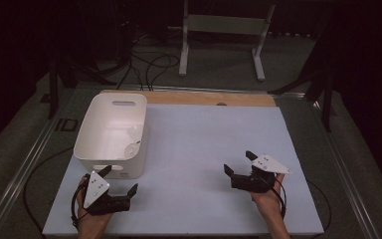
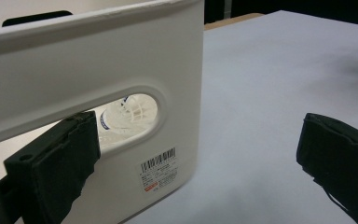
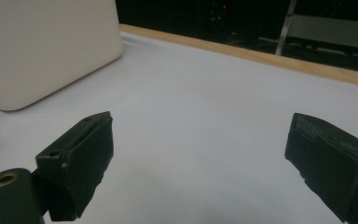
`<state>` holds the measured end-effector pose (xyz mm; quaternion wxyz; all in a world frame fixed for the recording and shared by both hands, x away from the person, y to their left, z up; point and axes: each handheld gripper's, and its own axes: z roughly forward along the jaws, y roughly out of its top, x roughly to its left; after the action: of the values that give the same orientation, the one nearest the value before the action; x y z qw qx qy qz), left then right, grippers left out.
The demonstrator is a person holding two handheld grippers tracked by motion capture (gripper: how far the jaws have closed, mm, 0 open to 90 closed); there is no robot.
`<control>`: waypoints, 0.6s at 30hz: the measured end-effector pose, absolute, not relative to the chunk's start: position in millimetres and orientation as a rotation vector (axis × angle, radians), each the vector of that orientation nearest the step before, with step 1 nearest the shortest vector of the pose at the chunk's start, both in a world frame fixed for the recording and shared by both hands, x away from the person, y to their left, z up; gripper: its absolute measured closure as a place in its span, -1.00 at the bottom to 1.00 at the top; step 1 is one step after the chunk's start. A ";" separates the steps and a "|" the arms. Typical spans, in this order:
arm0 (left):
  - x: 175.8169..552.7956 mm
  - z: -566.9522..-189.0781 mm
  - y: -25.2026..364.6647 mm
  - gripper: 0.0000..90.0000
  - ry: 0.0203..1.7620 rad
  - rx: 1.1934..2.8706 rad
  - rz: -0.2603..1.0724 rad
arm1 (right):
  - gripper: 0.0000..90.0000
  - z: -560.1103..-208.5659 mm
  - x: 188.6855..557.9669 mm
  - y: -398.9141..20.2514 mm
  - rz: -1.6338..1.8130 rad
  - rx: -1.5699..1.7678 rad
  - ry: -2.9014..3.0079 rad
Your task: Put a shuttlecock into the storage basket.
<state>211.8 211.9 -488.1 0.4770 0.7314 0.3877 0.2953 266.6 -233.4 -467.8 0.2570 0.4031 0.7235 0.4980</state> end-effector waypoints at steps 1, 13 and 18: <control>211.3 -487.9 212.2 -1.00 0.946 1.782 0.725 | -0.83 -468.4 265.0 -234.8 1.360 1.094 1.953; 208.8 -482.7 218.6 -1.00 0.943 1.731 0.765 | -0.83 -475.9 255.1 -250.2 1.381 1.089 1.911; 208.5 -479.6 221.8 -1.00 0.939 1.715 0.777 | -0.83 -478.6 252.3 -253.6 1.372 1.091 1.906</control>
<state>208.5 221.8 -479.6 0.4960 0.7077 0.3875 0.3209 252.3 -253.6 -478.6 0.2727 0.4055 0.7081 0.5097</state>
